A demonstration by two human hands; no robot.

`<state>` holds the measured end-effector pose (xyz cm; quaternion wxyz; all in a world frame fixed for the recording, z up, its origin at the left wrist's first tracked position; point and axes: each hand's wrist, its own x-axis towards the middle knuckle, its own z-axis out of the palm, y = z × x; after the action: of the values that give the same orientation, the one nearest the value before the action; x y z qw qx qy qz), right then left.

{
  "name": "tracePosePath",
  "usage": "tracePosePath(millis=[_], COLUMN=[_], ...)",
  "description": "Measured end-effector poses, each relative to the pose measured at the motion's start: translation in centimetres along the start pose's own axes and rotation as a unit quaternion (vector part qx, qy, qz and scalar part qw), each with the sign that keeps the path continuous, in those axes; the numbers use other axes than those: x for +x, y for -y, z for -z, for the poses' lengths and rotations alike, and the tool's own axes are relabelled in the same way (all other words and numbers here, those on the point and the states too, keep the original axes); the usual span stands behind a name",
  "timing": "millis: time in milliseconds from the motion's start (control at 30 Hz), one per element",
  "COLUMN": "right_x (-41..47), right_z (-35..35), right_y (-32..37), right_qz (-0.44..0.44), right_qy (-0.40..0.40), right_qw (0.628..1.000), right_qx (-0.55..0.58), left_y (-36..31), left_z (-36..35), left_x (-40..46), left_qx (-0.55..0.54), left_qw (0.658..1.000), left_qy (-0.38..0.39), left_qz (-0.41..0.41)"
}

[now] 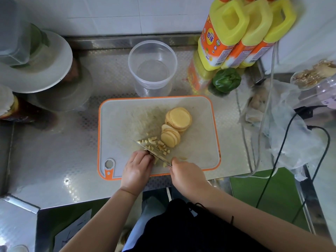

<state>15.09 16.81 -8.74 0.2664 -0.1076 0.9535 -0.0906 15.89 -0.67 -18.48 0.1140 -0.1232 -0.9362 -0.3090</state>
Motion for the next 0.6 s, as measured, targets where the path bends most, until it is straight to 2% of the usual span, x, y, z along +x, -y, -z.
tracePosePath(millis=[467, 600], right_x=[1.4, 1.6], right_z=[-0.9, -1.4], right_y=[0.3, 0.1], right_qz=[-0.033, -0.060], right_qy=[0.018, 0.022], right_qw=[0.999, 0.994], right_qx=[0.033, 0.085], left_y=[0.6, 0.5], left_z=[-0.5, -0.5], left_x=[0.0, -0.2], left_qx=[-0.012, -0.012], left_qw=[1.000, 1.000], left_qy=[-0.007, -0.014], left_qz=[0.009, -0.002])
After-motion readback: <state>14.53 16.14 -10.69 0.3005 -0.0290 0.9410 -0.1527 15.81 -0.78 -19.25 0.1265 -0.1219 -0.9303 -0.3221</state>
